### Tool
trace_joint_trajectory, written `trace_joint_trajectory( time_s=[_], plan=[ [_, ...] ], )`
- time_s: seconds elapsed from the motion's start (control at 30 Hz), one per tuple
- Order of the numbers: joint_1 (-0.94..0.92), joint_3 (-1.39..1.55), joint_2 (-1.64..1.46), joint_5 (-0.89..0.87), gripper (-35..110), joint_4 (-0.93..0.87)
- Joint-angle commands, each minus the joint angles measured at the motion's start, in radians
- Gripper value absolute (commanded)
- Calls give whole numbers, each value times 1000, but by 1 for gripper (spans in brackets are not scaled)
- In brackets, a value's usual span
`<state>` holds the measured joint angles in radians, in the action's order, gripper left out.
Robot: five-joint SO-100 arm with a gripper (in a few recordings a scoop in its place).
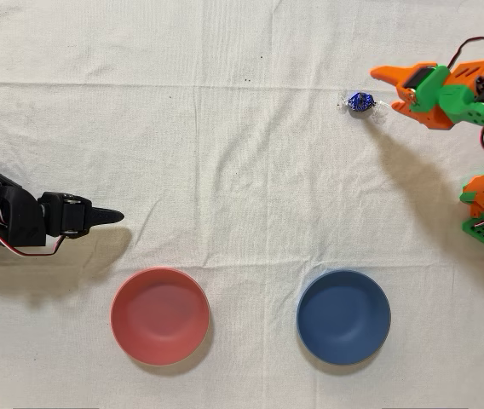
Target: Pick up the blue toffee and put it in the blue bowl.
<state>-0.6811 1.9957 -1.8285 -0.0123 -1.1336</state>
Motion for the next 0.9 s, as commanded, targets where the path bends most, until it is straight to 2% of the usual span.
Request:
trace_joint_trajectory(
  time_s=[0.0, 0.87],
  plan=[
    [-8, -25, -8, -21, 42, -9],
    [38, -110, 285, -43, 39, 100]
  ],
)
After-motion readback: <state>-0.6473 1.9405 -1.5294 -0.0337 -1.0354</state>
